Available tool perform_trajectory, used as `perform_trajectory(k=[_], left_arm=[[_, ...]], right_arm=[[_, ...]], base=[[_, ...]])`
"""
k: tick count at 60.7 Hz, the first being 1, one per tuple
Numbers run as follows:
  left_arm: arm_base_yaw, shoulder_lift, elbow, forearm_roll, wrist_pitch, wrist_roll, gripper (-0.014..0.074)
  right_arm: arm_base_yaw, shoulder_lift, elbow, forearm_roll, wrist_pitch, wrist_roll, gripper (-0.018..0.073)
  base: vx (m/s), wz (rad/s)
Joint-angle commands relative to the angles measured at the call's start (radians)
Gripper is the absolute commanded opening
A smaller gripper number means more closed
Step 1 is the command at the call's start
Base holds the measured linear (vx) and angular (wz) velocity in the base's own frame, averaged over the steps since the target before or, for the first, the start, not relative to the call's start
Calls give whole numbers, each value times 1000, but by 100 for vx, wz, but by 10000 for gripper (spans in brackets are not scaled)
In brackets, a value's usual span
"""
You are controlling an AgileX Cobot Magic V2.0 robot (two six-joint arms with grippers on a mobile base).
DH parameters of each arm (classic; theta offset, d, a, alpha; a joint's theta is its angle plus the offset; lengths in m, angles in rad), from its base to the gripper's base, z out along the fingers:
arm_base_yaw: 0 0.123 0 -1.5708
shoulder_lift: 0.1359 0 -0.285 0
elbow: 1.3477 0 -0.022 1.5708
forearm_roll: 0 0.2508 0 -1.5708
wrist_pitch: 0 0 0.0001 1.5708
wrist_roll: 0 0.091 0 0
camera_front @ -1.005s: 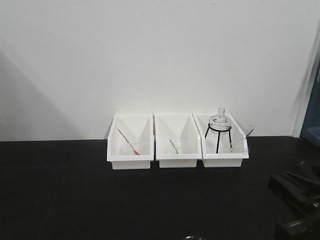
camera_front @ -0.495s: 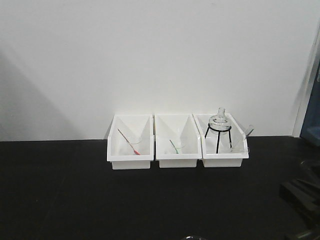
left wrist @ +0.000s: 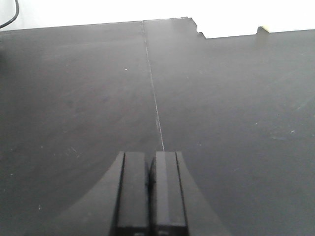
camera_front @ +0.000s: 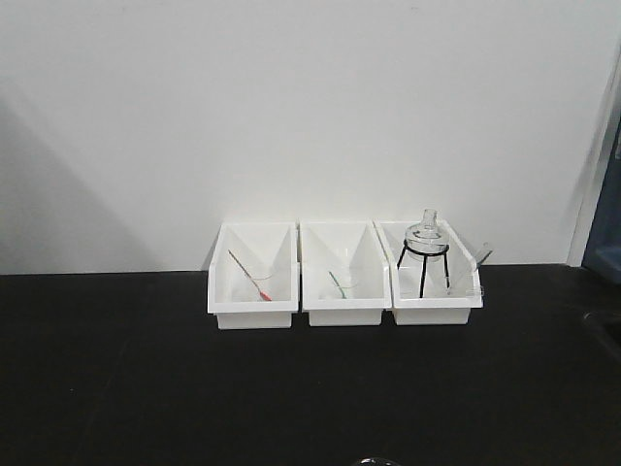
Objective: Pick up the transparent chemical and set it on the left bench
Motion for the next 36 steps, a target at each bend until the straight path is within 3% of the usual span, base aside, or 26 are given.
perform_trajectory(k=[1, 10, 36], left_arm=[[-2, -19, 16, -1, -78, -8, -3], [-2, -19, 16, -1, -78, -8, -3], [-2, -19, 16, -1, -78, -8, -3]], right_arm=[[-57, -100, 36, 25, -29, -7, -8], [-74, -225, 90, 21, 73, 0, -8], [-72, -221, 90, 15, 89, 0, -8]], base=[[0, 0], [0, 0], [0, 0]])
